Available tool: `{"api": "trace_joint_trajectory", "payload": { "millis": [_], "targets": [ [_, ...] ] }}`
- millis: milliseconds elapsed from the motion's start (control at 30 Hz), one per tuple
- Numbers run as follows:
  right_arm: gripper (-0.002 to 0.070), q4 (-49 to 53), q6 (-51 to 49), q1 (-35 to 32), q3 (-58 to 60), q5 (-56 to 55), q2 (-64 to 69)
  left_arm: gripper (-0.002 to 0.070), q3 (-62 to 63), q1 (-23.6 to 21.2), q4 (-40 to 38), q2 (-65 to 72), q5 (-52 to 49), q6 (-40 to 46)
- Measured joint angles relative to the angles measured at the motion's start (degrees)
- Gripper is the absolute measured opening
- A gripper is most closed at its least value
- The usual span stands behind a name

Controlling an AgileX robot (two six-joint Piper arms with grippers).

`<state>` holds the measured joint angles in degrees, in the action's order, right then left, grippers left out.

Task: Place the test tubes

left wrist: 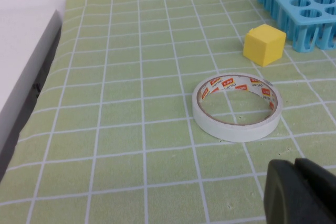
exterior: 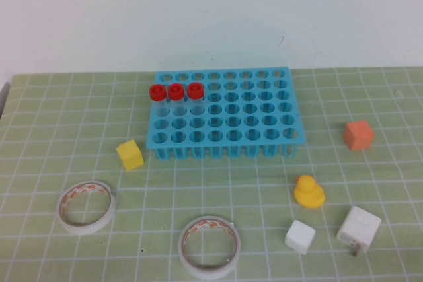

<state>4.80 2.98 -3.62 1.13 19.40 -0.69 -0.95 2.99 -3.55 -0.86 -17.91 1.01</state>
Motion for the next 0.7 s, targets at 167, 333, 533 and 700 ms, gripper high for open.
{"api": "trace_joint_trajectory", "payload": {
  "millis": [167, 333, 533, 700],
  "targets": [
    [-0.0001, -0.9, 0.5, 0.0, 0.0, 0.0, 0.0, -0.0001, 0.0, 0.0, 0.0, 0.0, 0.0, 0.0],
    [-0.0001, -2.0, 0.5, 0.1, 0.0, 0.0, 0.0, -0.0001, 0.0, 0.0, 0.0, 0.0, 0.0, 0.0],
    [-0.0001, -2.3, 0.6, 0.2, 0.0, 0.0, 0.0, -0.0001, 0.0, 0.0, 0.0, 0.0, 0.0, 0.0],
    [-0.0001, -2.3, 0.6, 0.2, 0.0, 0.0, 0.0, -0.0001, 0.0, 0.0, 0.0, 0.0, 0.0, 0.0]
  ]
}}
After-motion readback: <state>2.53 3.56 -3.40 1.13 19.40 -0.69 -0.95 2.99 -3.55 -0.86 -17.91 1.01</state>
